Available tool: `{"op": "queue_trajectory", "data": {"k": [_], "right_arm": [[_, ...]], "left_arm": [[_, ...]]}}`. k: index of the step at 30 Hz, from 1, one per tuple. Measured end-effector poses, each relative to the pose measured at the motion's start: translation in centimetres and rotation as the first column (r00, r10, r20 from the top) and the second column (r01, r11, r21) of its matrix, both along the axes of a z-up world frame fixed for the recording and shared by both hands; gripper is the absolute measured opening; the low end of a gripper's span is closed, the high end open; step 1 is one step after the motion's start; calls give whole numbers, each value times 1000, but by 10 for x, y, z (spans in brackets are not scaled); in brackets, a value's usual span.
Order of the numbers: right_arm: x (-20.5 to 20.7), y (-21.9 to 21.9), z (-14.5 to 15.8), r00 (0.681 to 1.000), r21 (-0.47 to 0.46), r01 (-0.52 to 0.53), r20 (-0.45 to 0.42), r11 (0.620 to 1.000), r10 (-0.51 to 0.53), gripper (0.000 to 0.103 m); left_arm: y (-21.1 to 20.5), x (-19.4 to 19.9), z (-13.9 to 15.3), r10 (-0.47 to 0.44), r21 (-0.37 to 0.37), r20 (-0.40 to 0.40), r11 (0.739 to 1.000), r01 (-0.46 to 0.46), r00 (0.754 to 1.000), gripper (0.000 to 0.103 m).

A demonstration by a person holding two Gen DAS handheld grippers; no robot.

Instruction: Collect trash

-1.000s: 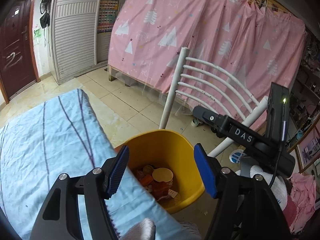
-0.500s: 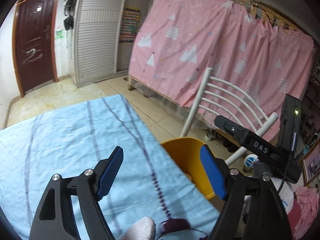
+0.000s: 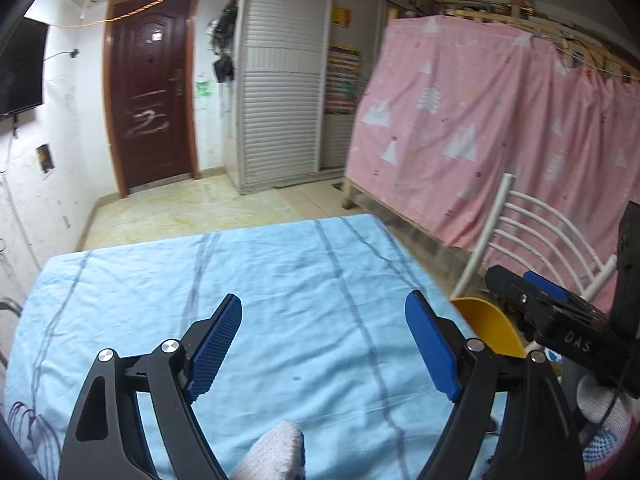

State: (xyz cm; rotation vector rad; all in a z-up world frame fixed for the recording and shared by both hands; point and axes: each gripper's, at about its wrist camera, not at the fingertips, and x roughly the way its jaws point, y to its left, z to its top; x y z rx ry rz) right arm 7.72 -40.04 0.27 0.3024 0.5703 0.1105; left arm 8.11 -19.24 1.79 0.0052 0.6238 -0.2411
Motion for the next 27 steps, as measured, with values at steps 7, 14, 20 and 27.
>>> {"op": "queue_trajectory", "data": {"k": [7,14,20,27], "right_arm": [[3,36,1,998,-26,-62,-1,998,62,97],[7,66,7,992,-53,-129,9,990,130,97],[11,86,9,986,-68,-168,5,983,169,97],[13,102,12,981,-83,-195,5,977,196,97]], "left_arm": [[34,-9,6,71,0,45,997,-71,996,75],[63,-14,9,135,-8,56,991,-135,989,75],[80,-16,11,173,-13,56,985,-173,983,75],[95,-19,12,201,-22,54,980,-200,978,75]]}}
